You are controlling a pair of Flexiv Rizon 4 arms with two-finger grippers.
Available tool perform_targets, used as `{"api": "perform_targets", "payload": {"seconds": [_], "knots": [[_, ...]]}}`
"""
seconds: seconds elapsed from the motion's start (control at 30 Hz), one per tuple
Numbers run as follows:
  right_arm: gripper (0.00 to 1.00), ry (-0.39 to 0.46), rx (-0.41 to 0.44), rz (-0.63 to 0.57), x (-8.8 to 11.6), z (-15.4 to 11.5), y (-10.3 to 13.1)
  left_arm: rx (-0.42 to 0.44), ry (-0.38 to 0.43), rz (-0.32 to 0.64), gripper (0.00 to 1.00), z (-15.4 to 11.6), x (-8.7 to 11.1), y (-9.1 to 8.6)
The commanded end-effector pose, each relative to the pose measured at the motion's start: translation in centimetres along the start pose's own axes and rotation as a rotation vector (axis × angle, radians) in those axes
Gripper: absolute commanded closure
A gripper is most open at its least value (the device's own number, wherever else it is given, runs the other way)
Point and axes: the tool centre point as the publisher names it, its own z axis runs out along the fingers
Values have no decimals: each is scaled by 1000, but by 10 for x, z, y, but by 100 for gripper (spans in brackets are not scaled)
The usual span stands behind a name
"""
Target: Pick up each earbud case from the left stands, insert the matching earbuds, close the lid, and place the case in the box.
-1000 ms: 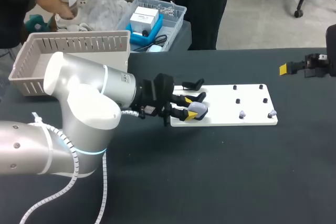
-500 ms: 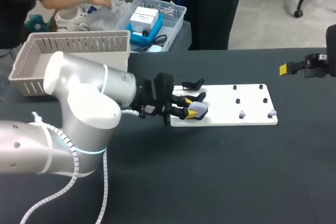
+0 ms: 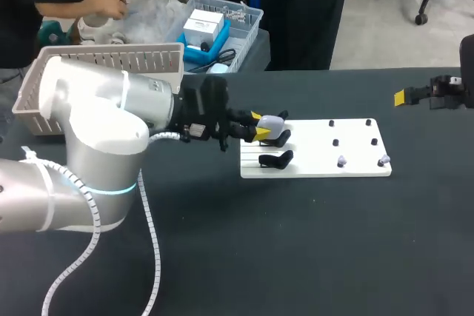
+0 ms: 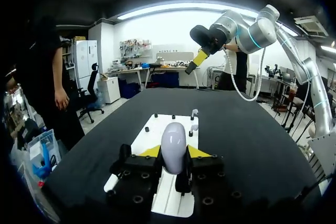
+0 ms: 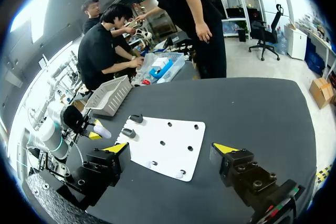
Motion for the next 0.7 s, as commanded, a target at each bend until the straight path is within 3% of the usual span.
{"api": "perform_targets", "payload": {"seconds": [0.03,0.4,0.7], "knots": [[0,1,-2,-1,0,0,-1,3,-71,12,100,-24,-9,-13],[0,1,-2,-1,0,0,-1,63,-207,33,100,-59,-50,-35],[0,1,-2,-1,0,0,-1,98,-255,58,100,-70,-65,-50]]}}
